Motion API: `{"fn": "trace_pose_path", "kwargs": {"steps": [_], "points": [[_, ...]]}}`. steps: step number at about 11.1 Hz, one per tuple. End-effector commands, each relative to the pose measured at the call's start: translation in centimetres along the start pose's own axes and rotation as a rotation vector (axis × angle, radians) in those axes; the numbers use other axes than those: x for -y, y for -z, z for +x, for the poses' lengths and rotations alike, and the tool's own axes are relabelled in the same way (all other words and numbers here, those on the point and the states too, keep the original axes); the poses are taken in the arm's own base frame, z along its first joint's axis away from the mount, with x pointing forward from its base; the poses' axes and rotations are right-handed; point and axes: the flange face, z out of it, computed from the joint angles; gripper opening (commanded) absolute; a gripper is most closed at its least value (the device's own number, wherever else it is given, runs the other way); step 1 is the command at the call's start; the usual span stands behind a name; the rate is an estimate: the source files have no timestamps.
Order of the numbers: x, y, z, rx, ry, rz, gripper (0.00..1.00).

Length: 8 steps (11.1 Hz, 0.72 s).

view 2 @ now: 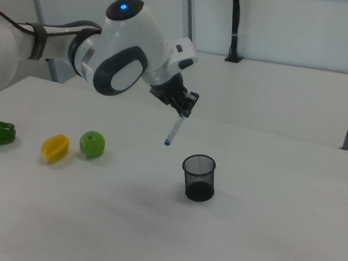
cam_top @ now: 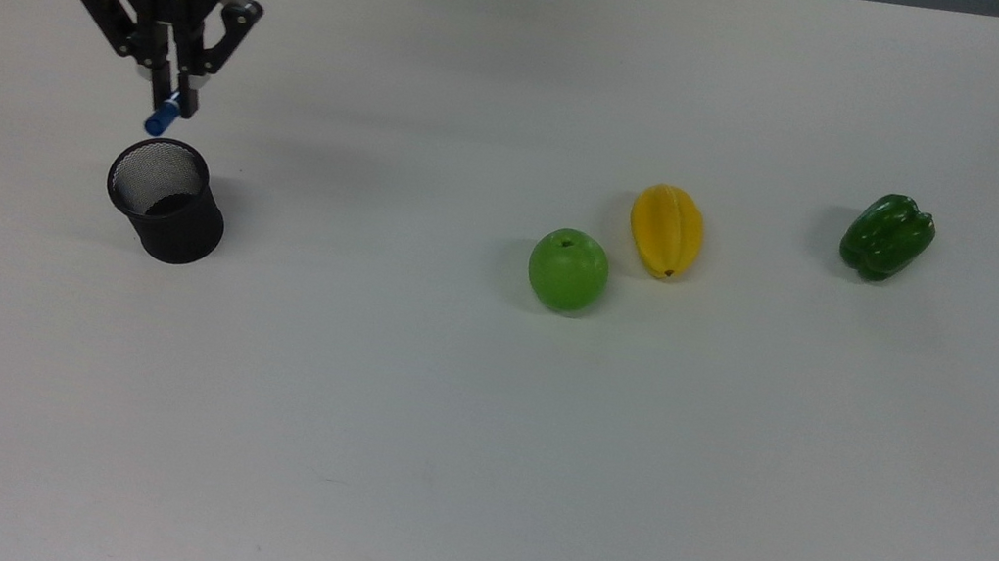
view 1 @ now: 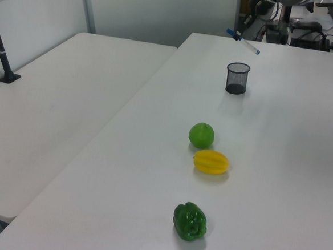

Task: Place marker
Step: 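Carry the marker upright over the black mesh pencil cup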

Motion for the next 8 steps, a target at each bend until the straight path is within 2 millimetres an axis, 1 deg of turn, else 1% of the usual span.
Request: {"fn": "trace_pose_path", "kwargs": {"steps": [1,2,3,6,8], "points": [[-2.6,-2.3,-1.2,-0.112,-0.043,-0.032,0.0],[-3.7,-3.7,-1.8,-0.148,-0.072,-0.059,0.0],[-4.3,-4.6,-2.2,-0.166,-0.089,-0.076,0.0],[-5.0,-7.2,-2.9,-0.192,-0.113,-0.105,0.0],[-5.0,-8.1,-3.3,-0.217,-0.124,-0.123,0.0]]}}
